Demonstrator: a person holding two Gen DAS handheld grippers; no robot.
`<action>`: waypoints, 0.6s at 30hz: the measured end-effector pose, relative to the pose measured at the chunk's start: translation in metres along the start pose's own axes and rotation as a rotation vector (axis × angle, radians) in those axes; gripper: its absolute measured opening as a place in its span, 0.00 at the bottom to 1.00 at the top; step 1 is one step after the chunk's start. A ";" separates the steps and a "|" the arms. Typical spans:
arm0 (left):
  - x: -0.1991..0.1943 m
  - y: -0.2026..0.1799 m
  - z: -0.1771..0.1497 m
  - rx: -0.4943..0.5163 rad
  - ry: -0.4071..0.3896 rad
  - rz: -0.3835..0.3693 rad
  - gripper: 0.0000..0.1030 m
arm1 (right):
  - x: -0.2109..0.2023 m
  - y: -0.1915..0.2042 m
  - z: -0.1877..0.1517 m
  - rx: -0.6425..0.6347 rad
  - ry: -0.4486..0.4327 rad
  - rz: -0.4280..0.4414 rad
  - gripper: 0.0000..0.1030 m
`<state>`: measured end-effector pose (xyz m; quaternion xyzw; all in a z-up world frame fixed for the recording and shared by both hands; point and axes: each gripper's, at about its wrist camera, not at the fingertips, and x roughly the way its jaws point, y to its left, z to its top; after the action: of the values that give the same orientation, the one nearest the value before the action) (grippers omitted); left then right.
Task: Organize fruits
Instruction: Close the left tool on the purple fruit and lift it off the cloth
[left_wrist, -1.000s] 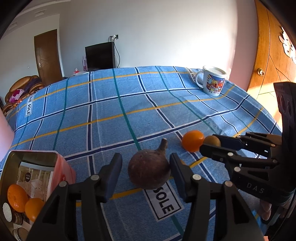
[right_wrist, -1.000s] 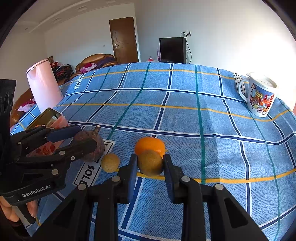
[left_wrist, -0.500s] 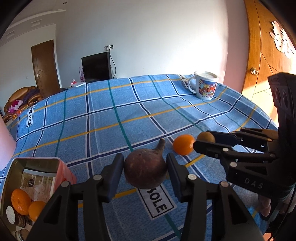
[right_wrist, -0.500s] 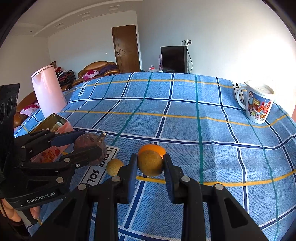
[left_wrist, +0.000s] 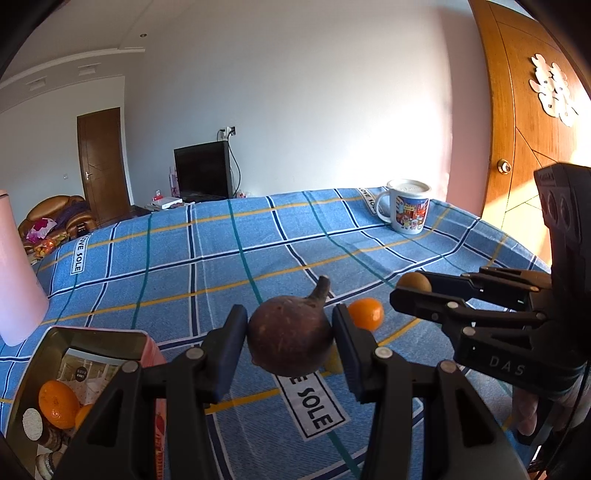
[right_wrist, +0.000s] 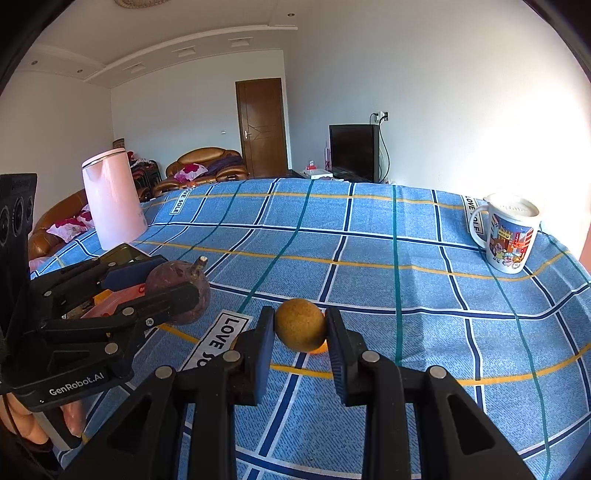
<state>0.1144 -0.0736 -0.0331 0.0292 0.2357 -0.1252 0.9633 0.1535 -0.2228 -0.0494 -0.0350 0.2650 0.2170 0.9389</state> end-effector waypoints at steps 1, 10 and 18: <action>-0.001 0.000 0.000 -0.002 -0.008 0.003 0.48 | -0.002 0.000 0.000 -0.001 -0.008 0.001 0.28; -0.009 0.000 0.000 -0.006 -0.050 0.018 0.48 | -0.011 0.002 -0.001 -0.011 -0.058 -0.005 0.28; -0.018 -0.001 -0.002 -0.003 -0.093 0.029 0.48 | -0.020 0.005 -0.002 -0.021 -0.105 -0.013 0.28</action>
<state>0.0980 -0.0702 -0.0263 0.0254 0.1904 -0.1121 0.9750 0.1349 -0.2266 -0.0404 -0.0349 0.2127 0.2152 0.9525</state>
